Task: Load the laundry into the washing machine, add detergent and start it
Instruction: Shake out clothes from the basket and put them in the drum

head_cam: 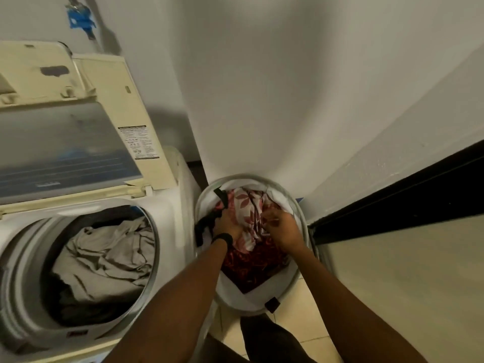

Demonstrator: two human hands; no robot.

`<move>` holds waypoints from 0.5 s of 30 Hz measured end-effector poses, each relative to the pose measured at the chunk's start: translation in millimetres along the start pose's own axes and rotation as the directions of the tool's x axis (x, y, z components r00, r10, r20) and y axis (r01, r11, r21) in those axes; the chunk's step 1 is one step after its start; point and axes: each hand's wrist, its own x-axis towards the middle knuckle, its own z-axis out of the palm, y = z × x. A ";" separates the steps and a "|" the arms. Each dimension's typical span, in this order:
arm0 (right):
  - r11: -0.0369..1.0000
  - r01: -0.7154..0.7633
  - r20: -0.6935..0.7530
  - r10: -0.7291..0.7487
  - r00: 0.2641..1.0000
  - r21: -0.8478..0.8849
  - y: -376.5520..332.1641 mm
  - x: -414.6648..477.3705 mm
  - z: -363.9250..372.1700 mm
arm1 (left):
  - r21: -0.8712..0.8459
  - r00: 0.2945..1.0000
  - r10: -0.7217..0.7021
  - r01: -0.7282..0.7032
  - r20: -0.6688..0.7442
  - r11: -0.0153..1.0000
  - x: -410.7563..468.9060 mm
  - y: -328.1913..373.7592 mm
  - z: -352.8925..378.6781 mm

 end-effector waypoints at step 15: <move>0.973 0.099 0.277 -0.156 0.948 0.209 4.9 -15.8 12.9 | -0.586 0.980 -0.063 -0.061 -0.188 0.808 -61.0 58.9 -3.1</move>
